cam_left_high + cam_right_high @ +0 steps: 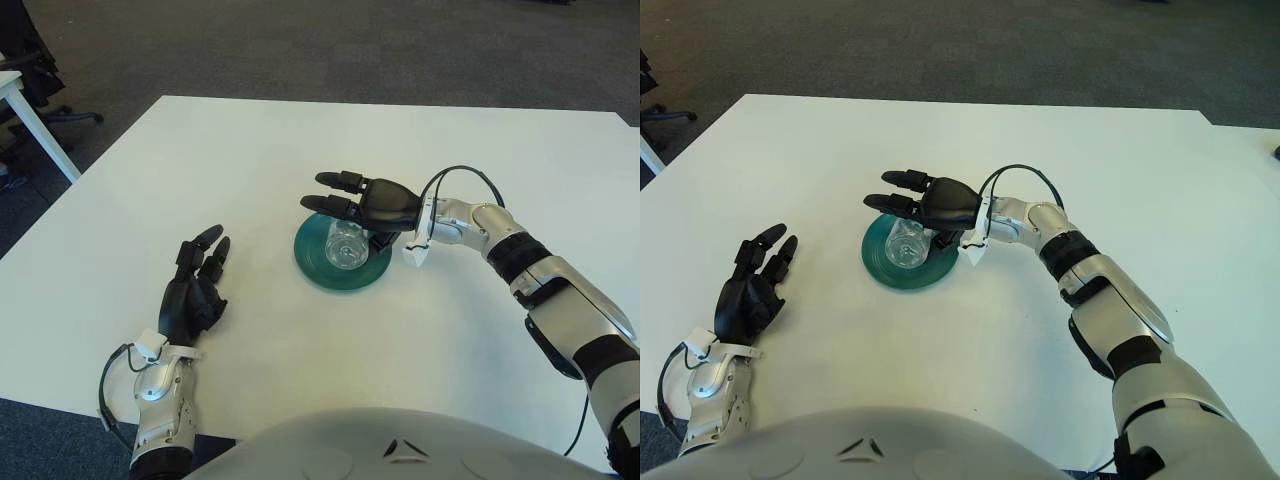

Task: Put the bottle into the plate.

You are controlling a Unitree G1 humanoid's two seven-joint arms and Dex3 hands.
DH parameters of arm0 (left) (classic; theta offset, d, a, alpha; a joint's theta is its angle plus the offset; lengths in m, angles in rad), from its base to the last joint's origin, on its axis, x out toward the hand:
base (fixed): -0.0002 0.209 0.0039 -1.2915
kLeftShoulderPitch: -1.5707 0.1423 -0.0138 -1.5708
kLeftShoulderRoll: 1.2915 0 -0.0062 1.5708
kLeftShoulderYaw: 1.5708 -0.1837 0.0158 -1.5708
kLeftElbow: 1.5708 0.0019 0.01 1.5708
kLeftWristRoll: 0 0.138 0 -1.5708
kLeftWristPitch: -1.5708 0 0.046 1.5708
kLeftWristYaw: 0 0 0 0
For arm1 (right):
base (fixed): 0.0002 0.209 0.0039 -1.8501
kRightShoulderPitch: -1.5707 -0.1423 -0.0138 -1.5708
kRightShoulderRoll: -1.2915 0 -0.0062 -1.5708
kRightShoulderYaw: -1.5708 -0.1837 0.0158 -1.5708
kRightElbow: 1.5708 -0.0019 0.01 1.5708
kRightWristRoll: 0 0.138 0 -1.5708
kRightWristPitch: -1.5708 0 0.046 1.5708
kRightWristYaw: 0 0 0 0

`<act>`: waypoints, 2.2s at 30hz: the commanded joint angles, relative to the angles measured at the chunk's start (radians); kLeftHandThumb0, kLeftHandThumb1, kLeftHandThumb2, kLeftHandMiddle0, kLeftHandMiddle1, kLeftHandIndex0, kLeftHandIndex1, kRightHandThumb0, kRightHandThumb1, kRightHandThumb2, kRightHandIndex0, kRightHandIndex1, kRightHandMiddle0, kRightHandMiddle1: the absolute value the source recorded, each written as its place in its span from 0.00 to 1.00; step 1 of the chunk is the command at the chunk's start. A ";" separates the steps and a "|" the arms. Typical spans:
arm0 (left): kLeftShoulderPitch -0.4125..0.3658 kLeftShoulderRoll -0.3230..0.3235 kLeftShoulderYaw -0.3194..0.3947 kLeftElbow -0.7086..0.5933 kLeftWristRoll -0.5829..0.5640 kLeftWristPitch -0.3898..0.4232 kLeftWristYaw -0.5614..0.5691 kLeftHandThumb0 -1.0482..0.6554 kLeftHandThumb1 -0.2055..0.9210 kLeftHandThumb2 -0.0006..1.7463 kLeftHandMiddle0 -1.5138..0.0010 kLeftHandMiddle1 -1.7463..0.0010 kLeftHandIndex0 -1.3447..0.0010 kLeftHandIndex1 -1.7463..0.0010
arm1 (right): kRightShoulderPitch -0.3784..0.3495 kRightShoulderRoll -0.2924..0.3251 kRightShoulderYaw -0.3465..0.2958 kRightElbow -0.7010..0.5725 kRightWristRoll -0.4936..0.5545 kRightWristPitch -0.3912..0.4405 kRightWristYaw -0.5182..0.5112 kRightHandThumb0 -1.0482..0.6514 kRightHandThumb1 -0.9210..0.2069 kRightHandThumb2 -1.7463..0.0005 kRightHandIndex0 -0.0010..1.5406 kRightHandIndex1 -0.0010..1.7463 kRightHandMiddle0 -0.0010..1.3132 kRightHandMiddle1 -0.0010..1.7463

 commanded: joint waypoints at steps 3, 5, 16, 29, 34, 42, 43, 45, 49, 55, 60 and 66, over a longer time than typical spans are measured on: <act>0.001 -0.032 -0.023 0.067 -0.004 0.025 0.009 0.09 1.00 0.56 0.81 1.00 1.00 0.58 | 0.002 -0.001 -0.008 0.010 -0.006 0.008 -0.019 0.00 0.00 0.52 0.00 0.00 0.00 0.00; 0.001 -0.032 -0.023 0.067 -0.004 0.025 0.009 0.09 1.00 0.56 0.81 1.00 1.00 0.58 | 0.003 0.000 -0.008 0.011 -0.002 0.009 -0.015 0.00 0.00 0.51 0.00 0.00 0.00 0.00; -0.003 -0.032 -0.023 0.072 -0.003 0.024 0.010 0.09 1.00 0.56 0.81 1.00 1.00 0.58 | -0.003 -0.003 -0.005 0.017 0.000 0.009 0.000 0.00 0.00 0.49 0.00 0.00 0.00 0.00; -0.009 -0.037 -0.028 0.076 0.005 0.023 0.018 0.09 1.00 0.56 0.81 1.00 1.00 0.58 | -0.012 -0.010 0.000 0.029 -0.016 0.005 -0.009 0.00 0.00 0.48 0.00 0.00 0.00 0.00; -0.009 -0.039 -0.030 0.075 0.007 0.023 0.021 0.09 1.00 0.56 0.81 1.00 1.00 0.58 | -0.023 -0.017 0.005 0.029 -0.021 -0.004 0.005 0.00 0.00 0.48 0.00 0.00 0.00 0.00; -0.010 -0.041 -0.033 0.074 0.010 0.023 0.025 0.09 1.00 0.56 0.81 1.00 1.00 0.58 | -0.063 -0.049 0.002 0.018 0.015 -0.038 0.122 0.00 0.00 0.52 0.00 0.00 0.00 0.00; -0.010 -0.041 -0.033 0.074 0.010 0.023 0.025 0.09 1.00 0.56 0.81 1.00 1.00 0.58 | -0.074 -0.058 -0.001 0.016 0.029 -0.048 0.152 0.00 0.00 0.53 0.00 0.00 0.00 0.00; -0.010 -0.041 -0.033 0.074 0.011 0.023 0.025 0.09 1.00 0.56 0.81 1.00 1.00 0.58 | -0.098 -0.077 -0.008 0.006 0.069 -0.067 0.235 0.00 0.00 0.55 0.00 0.00 0.00 0.00; -0.011 -0.041 -0.034 0.075 0.012 0.023 0.027 0.09 1.00 0.56 0.81 1.00 1.00 0.58 | -0.111 -0.084 -0.011 -0.002 0.119 -0.077 0.354 0.00 0.00 0.57 0.00 0.00 0.00 0.00; -0.013 -0.043 -0.035 0.077 0.015 0.022 0.029 0.09 1.00 0.56 0.81 1.00 1.00 0.58 | -0.118 -0.095 -0.015 -0.029 0.213 -0.074 0.518 0.00 0.00 0.60 0.00 0.00 0.00 0.00; -0.014 -0.045 -0.036 0.078 0.017 0.022 0.030 0.09 1.00 0.56 0.81 1.00 1.00 0.58 | -0.123 -0.102 -0.019 -0.061 0.276 -0.060 0.629 0.00 0.00 0.61 0.00 0.00 0.00 0.00; -0.017 -0.047 -0.037 0.080 0.020 0.022 0.033 0.09 1.00 0.56 0.81 1.00 1.00 0.58 | -0.127 -0.103 -0.032 -0.074 0.308 -0.062 0.688 0.00 0.00 0.61 0.00 0.00 0.00 0.00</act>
